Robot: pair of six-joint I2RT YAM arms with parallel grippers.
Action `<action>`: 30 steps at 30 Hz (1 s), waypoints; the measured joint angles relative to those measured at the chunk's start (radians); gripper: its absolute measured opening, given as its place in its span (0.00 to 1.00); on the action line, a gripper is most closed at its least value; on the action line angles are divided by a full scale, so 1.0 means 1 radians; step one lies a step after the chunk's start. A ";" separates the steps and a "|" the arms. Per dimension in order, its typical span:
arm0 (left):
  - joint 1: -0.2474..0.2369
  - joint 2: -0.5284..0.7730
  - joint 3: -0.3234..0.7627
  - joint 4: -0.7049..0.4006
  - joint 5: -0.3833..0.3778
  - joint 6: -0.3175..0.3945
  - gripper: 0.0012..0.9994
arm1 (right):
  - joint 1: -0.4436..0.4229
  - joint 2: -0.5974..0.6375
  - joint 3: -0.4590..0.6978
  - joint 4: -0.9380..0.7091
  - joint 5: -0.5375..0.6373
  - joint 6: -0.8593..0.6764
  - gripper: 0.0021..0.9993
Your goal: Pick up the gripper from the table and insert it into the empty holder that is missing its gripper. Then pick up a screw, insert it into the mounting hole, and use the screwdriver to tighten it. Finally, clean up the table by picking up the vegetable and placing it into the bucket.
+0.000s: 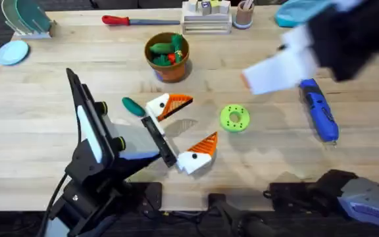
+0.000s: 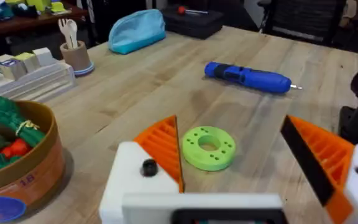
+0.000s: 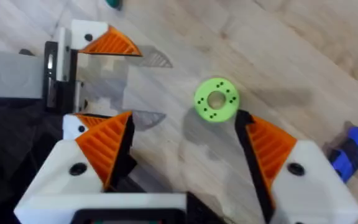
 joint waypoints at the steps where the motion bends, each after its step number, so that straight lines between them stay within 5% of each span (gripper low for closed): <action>1: 0.000 0.000 0.000 0.000 0.000 0.000 0.99 | -0.019 -0.035 -0.022 0.003 0.000 -0.007 0.99; 15: 0.000 0.000 0.000 0.000 0.001 0.000 0.95 | -0.081 -0.540 -0.419 0.119 -0.039 -0.009 0.99; 18: 0.000 0.000 0.000 0.000 0.001 0.001 0.87 | -0.081 -0.576 -0.432 0.120 -0.060 0.004 0.99; 28: 0.000 0.000 0.000 0.000 0.000 0.004 0.86 | -0.081 -0.587 -0.436 0.101 -0.262 -0.094 0.99; 30: 0.000 0.000 0.000 0.000 0.001 0.003 0.73 | -0.081 -0.587 -0.436 0.100 -0.293 -0.107 0.99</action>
